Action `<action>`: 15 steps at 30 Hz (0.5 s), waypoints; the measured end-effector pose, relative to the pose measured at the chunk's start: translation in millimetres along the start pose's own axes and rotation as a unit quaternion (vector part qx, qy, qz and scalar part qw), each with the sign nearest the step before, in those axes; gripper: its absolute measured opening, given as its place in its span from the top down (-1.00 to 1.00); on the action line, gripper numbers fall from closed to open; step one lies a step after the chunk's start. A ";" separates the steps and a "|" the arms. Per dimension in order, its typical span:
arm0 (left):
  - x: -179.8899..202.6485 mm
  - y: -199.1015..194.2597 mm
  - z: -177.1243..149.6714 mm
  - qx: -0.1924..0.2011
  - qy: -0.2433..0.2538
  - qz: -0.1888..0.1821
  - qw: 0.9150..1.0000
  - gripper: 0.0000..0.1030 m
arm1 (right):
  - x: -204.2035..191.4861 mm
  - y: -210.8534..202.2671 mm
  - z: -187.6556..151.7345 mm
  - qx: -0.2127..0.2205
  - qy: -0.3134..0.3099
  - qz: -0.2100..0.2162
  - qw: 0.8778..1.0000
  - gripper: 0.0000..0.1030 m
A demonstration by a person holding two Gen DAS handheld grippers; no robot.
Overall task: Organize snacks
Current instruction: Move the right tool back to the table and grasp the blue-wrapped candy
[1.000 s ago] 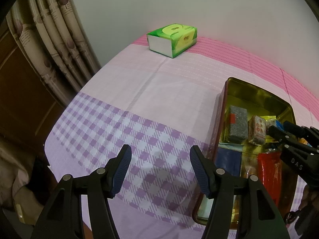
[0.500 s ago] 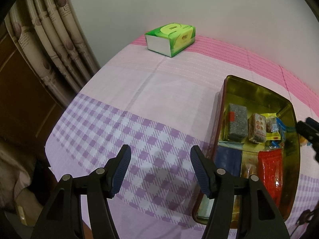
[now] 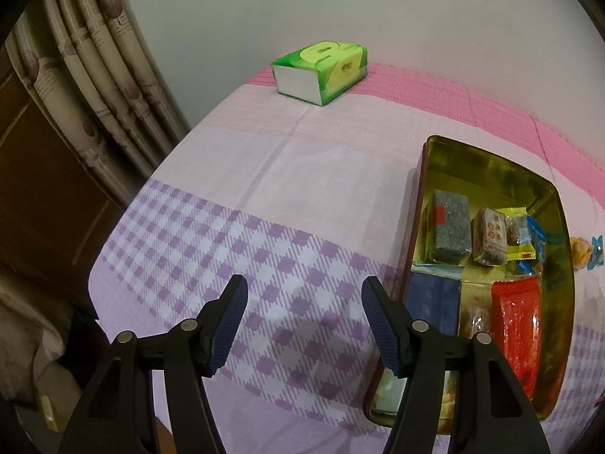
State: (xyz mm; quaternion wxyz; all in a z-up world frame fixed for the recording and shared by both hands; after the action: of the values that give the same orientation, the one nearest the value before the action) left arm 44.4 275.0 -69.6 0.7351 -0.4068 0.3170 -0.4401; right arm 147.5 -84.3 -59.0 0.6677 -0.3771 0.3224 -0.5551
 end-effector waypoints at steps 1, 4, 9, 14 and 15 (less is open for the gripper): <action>0.3 0.5 -0.2 0.000 0.002 0.001 1.000 -0.23 | 5.2 1.4 -1.8 -0.002 0.007 0.000 1.000 0.10; 1.6 2.0 -1.5 -0.001 0.008 0.004 1.000 -0.23 | 16.8 8.9 -7.1 -0.013 0.029 -0.001 1.000 0.10; 2.3 1.8 -1.8 -0.001 0.009 0.005 1.000 -0.24 | 17.9 23.7 -7.0 -0.032 0.066 0.002 0.997 0.10; 1.5 2.3 -0.1 -0.002 0.007 0.003 1.000 -0.26 | 26.4 32.4 0.2 -0.053 0.137 0.006 0.989 0.10; 1.0 2.4 0.1 -0.002 0.007 0.002 1.000 -0.26 | 29.7 34.9 2.4 -0.058 0.161 0.007 0.985 0.10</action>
State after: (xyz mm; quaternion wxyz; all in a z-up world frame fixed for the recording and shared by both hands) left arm 45.9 274.8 -71.8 0.7330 -0.4041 0.3238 -0.4410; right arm 172.2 -109.8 -88.2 0.5881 -0.3190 0.4600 -0.5838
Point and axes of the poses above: each gripper's, at about its wrist camera, not at the fingertips, and y roughly the way its jaws point, x to its right, z to its top, the point moved 6 cm from there along y, roughly the way its jaws point, and after that the axes turned 2 degrees about -x, right-handed, at the moved point
